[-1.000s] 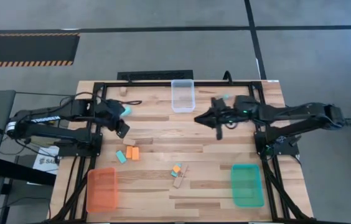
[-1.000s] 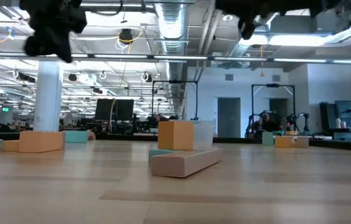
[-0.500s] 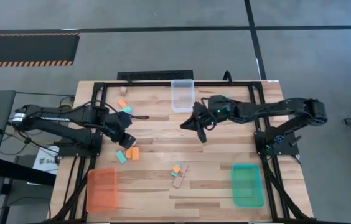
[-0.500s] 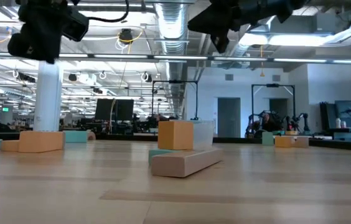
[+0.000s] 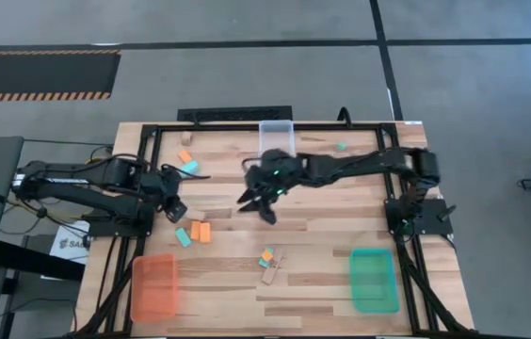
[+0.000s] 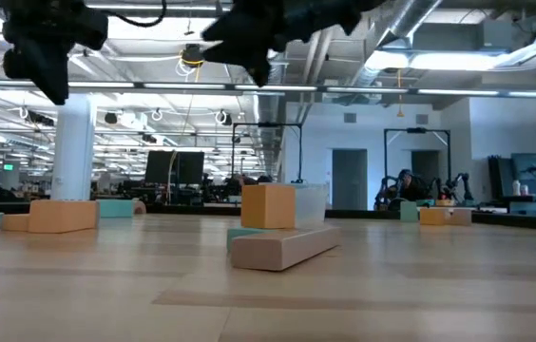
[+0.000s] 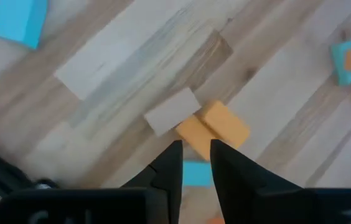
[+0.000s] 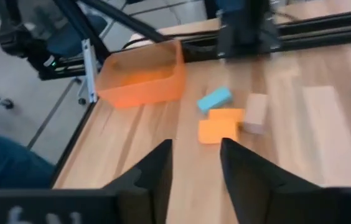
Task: Sort & place blocks by color
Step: Put the orange block into the transparent white bin
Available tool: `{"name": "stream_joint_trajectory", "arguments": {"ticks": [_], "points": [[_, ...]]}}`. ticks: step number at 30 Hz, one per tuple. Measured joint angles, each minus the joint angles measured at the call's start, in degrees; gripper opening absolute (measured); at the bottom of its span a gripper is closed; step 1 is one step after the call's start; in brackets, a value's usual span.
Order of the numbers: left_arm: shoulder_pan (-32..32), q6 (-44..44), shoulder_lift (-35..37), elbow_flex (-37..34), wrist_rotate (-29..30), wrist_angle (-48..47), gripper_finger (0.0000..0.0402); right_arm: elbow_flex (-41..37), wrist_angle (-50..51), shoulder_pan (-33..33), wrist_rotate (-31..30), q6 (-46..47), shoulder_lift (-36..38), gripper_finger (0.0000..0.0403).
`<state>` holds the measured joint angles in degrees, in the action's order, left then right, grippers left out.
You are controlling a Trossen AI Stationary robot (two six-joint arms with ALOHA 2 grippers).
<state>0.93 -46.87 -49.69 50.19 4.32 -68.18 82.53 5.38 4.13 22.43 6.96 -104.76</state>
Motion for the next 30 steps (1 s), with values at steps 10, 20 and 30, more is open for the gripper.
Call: {"name": "stream_joint_trajectory", "arguments": {"ticks": [10, 20, 30], "points": [[0.5, 11.0, 4.5, -0.1, 4.1, -0.7, 0.0083, 14.9, -1.1, -6.7, -15.1, -2.5, -16.1, 0.0276], [0.5, 12.0, 8.3, -0.1, 3.9, -1.4, 0.0127, 26.9, 1.1, -9.3, -18.1, 0.8, -28.9, 0.0368], [0.5, 12.0, 9.0, -0.1, 3.9, -2.0, 0.0130, 33.0, 2.3, -9.3, -20.9, -3.8, -36.6, 0.0387]]}}
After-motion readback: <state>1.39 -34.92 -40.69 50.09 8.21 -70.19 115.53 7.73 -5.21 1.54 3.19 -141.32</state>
